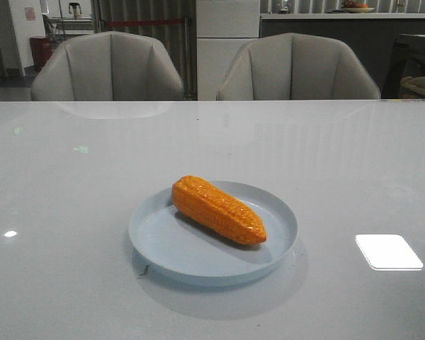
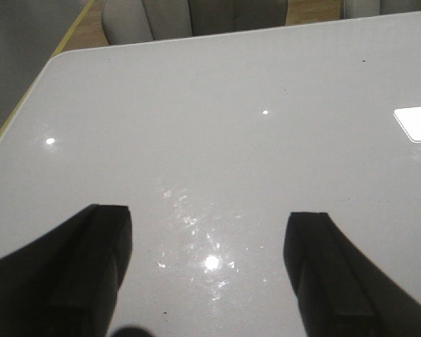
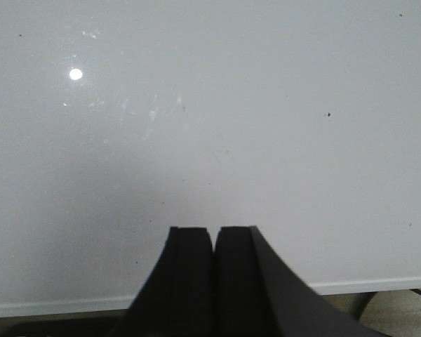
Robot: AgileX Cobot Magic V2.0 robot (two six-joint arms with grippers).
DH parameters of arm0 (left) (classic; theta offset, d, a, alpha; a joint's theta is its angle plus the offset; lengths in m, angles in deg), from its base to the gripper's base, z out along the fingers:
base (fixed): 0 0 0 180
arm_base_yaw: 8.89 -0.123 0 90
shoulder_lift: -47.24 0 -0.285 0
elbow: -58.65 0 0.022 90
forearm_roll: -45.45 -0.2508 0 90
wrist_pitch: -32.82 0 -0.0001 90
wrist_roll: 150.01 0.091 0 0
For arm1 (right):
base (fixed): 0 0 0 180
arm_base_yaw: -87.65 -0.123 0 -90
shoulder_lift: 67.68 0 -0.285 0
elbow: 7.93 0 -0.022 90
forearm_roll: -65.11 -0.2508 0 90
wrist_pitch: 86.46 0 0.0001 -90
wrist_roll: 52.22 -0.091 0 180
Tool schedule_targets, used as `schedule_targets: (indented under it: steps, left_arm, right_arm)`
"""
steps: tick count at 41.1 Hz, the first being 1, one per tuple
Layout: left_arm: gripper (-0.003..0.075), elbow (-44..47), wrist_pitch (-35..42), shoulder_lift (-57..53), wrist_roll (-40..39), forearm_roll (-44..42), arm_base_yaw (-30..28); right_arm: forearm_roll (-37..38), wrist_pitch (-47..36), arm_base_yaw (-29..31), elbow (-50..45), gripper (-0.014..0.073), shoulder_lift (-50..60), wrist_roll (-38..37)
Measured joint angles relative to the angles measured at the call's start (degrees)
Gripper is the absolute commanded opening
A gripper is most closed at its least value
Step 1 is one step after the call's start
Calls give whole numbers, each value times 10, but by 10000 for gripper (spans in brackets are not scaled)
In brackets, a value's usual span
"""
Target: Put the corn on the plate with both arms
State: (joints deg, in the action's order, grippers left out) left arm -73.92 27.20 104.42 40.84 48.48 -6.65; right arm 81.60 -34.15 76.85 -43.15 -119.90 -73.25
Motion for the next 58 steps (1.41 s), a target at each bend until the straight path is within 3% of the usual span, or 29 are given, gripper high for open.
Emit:
schedule_targets:
  steps: [14,27,44,52,58]
  left_arm:
    - [507,0,0,0,0,0,0]
    - [507,0,0,0,0,0,0]
    - [507,0,0,1,0,0,0]
    - [507,1,0,1,0,0,0]
    - [507,1,-1,1,0,0,0]
  right_arm:
    - [0,0,0,-1,57,4,0]
    - [-92,-20,3,-20,57,131,0]
    - [-100,-325,91,-202,57,426,0]
    - [-100,-442,91,-263,57,452,21]
    - [-113,-544,91,-306,57,452,116]
